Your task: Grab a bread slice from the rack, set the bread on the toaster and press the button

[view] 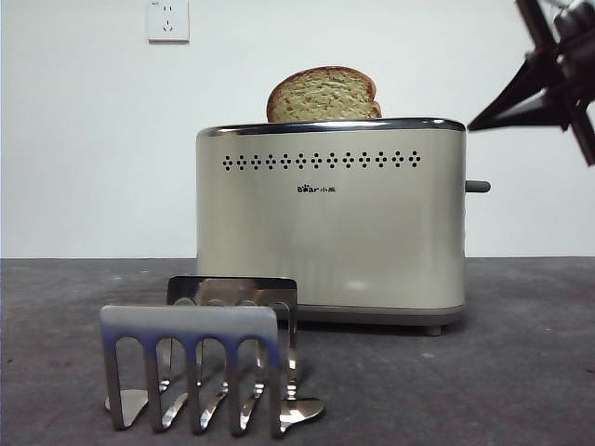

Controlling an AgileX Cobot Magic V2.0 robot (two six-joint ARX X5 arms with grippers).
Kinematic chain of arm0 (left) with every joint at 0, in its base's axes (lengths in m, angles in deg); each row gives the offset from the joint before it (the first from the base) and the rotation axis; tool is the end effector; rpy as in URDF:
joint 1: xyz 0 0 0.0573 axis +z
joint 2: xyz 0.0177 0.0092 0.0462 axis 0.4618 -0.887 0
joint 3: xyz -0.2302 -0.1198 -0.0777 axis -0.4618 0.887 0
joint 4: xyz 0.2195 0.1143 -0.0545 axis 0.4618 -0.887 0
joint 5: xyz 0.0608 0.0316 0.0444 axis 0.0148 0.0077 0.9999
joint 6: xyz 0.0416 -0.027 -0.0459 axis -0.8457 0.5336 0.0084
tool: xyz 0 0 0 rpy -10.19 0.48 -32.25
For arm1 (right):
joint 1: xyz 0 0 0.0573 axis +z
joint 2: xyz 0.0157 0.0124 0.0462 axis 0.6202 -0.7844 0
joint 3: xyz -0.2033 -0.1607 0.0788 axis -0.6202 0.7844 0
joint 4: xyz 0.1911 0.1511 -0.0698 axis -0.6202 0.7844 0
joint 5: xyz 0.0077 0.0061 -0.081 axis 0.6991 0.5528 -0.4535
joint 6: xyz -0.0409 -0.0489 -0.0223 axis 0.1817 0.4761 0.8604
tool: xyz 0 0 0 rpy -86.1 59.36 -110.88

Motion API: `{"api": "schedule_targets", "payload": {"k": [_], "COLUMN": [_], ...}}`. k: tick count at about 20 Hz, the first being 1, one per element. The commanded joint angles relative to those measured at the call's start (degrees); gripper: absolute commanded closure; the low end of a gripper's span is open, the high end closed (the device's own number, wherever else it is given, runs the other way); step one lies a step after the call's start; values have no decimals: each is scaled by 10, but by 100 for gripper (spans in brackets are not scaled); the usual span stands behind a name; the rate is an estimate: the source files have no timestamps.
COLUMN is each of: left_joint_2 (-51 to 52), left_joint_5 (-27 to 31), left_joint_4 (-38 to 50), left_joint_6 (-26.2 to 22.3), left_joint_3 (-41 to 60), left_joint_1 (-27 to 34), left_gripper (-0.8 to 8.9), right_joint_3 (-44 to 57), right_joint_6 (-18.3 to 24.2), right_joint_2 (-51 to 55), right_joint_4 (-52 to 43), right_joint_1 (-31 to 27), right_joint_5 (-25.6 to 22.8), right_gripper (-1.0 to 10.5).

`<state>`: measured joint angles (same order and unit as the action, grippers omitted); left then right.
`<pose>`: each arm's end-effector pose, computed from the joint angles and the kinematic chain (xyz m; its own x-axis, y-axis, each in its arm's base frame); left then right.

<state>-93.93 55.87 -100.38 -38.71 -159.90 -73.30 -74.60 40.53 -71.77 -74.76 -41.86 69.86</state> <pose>0.1417 -0.1505 0.5035 0.5187 -0.6304 -0.5774 0.8547 0.3685 0.3655 0.3370 0.0201 0.2553 0.4956 0.7875 -0.3663 -0.2534 0.5345 0.8063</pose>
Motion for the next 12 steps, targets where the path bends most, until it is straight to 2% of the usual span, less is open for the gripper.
{"api": "schedule_targets", "payload": {"k": [1, 6, 12], "left_joint_2": [-1, 1, 1], "left_joint_5": [25, 31, 39], "left_joint_4": [-4, -4, -4], "left_joint_6": [55, 91, 197], "left_joint_3": [1, 1, 1], "left_joint_1": [-4, -4, -2], "left_gripper": [820, 821, 819], "right_joint_3": [-12, -16, -16], "right_joint_6": [0, 37, 93], "right_joint_2": [-21, -28, -34], "right_joint_4": [13, 61, 124], "right_joint_1": [1, 1, 2], "right_joint_5": [3, -18, -57], "right_gripper": [954, 954, 954]}}
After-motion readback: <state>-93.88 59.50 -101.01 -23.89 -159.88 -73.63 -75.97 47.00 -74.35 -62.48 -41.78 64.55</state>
